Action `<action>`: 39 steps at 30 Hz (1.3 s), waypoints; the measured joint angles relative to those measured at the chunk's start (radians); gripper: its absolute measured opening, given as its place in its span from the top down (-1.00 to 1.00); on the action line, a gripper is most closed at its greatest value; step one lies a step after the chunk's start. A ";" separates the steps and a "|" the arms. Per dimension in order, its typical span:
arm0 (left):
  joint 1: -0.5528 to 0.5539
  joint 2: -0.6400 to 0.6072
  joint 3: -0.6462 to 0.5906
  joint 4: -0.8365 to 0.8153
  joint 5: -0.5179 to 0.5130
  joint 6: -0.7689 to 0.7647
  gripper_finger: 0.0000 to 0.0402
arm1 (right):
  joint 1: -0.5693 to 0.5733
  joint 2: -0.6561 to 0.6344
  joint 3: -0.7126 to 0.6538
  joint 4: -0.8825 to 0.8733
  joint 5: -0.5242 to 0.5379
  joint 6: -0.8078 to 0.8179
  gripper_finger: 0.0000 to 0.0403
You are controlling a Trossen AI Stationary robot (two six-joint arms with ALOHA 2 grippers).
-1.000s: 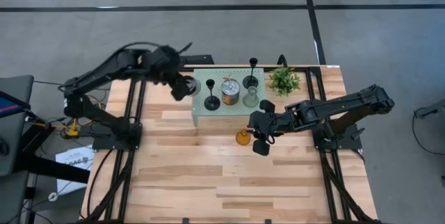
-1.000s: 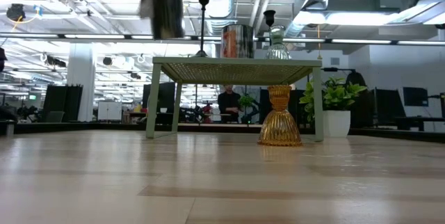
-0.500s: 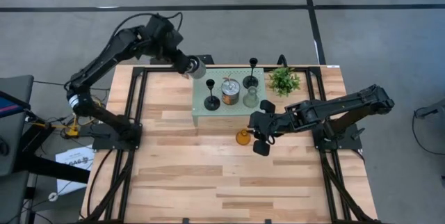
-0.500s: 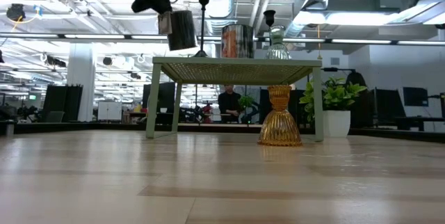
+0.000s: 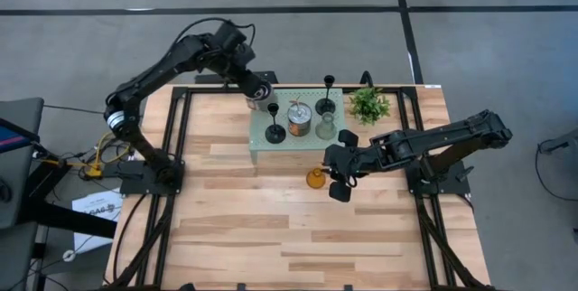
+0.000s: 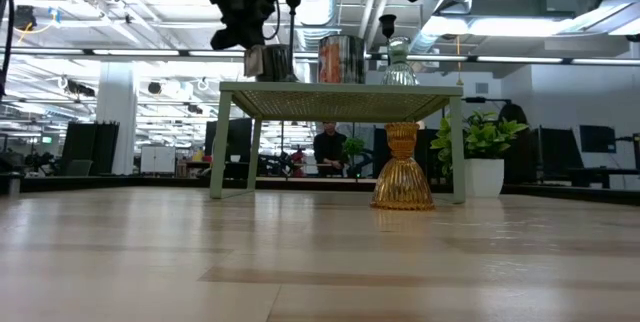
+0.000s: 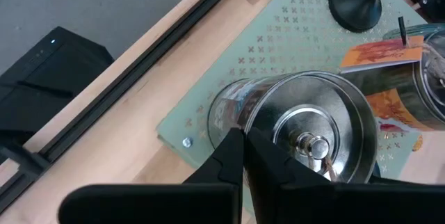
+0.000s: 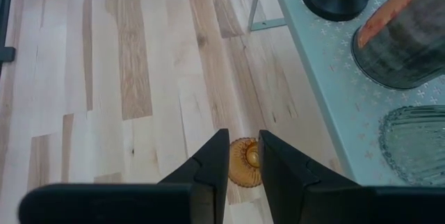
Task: Pick & Place candle stick holders
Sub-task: Put the brown scented candle on the shelf
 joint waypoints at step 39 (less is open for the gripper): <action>0.015 0.038 0.000 -0.027 0.035 -0.010 0.97 | 0.000 0.000 0.000 0.002 0.000 0.000 0.65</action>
